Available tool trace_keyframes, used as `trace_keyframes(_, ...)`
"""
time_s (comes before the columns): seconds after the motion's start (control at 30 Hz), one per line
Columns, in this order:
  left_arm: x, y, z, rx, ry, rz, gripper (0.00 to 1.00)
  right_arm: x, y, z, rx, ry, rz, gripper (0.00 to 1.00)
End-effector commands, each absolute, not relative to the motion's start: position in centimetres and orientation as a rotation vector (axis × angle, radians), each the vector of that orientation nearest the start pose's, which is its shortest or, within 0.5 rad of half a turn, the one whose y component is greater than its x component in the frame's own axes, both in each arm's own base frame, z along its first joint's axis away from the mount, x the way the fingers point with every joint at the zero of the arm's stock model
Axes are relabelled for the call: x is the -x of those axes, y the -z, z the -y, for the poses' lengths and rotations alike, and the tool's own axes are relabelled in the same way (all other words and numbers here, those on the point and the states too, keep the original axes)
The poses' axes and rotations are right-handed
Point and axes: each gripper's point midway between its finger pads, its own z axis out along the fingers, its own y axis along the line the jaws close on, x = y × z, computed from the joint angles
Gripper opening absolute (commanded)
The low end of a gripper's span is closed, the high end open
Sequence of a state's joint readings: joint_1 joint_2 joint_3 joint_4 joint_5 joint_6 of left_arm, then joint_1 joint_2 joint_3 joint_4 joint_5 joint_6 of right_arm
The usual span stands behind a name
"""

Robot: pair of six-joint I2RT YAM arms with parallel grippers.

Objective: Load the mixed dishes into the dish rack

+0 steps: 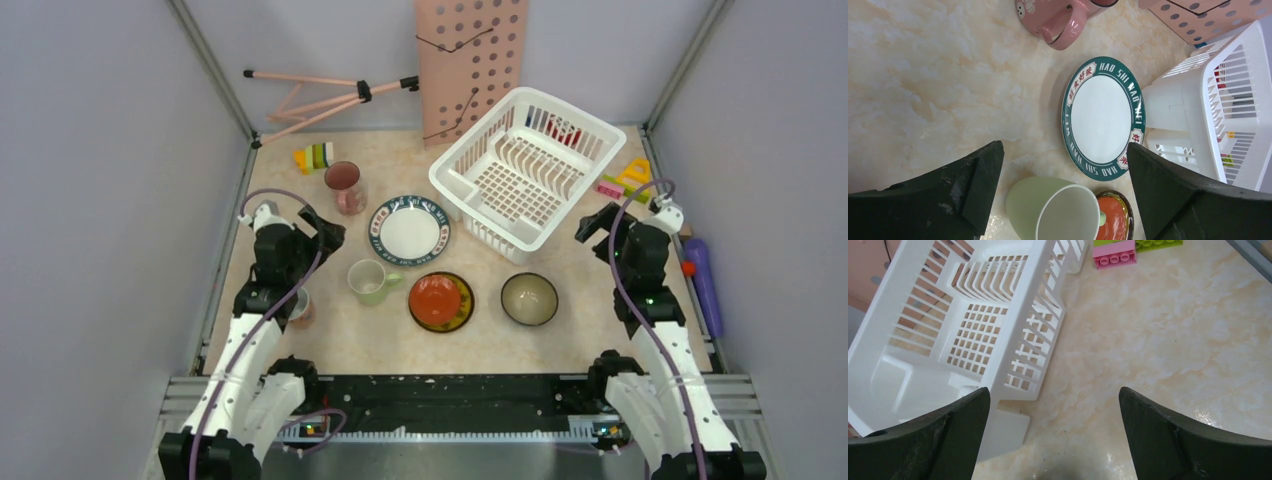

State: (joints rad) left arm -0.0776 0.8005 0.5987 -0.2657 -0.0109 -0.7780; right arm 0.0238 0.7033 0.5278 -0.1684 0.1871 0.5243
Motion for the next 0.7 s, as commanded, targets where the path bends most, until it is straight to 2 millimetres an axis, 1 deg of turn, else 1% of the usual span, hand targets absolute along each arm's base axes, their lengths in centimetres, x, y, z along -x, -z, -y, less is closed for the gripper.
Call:
trace_keyframes(0.0, -29.5, -19.2, 4.9, 0.666, 0.519, -1.894, 0.98, -29.8, -21.1, 0.5, -0.579, -0.199, -1.766, 0.99)
trace_keyframes(0.07, -29.3, -19.1, 5.0, 0.633, 0.51, -1.906, 0.98, -29.8, -21.1, 0.5, -0.574, -0.199, -1.777, 0.99)
trace_keyframes(0.23, -28.7, -18.9, 6.1, 0.533, 0.531, -1.993, 0.95, -29.8, -21.9, 0.2, -0.545, -0.203, -1.779, 0.99)
trace_keyframes(0.3, -28.6, -18.5, 6.6, 0.492, 0.542, -2.043, 0.92, -29.8, -22.3, 0.0, -0.535, -0.216, -1.779, 0.99)
trace_keyframes(0.37, -28.3, -17.9, 7.1, 0.44, 0.537, -2.115, 0.86, -29.7, -22.5, -0.2, -0.543, -0.233, -1.784, 0.99)
trace_keyframes(0.5, -27.1, -16.6, 6.5, 0.364, 0.436, -2.261, 0.85, -29.8, -22.9, -2.2, -0.482, -0.335, -1.811, 0.99)
trace_keyframes(0.67, -25.5, -15.2, 8.1, 0.278, 0.452, -2.389, 0.85, -29.8, -23.6, -3.8, -0.425, -0.39, -1.836, 0.99)
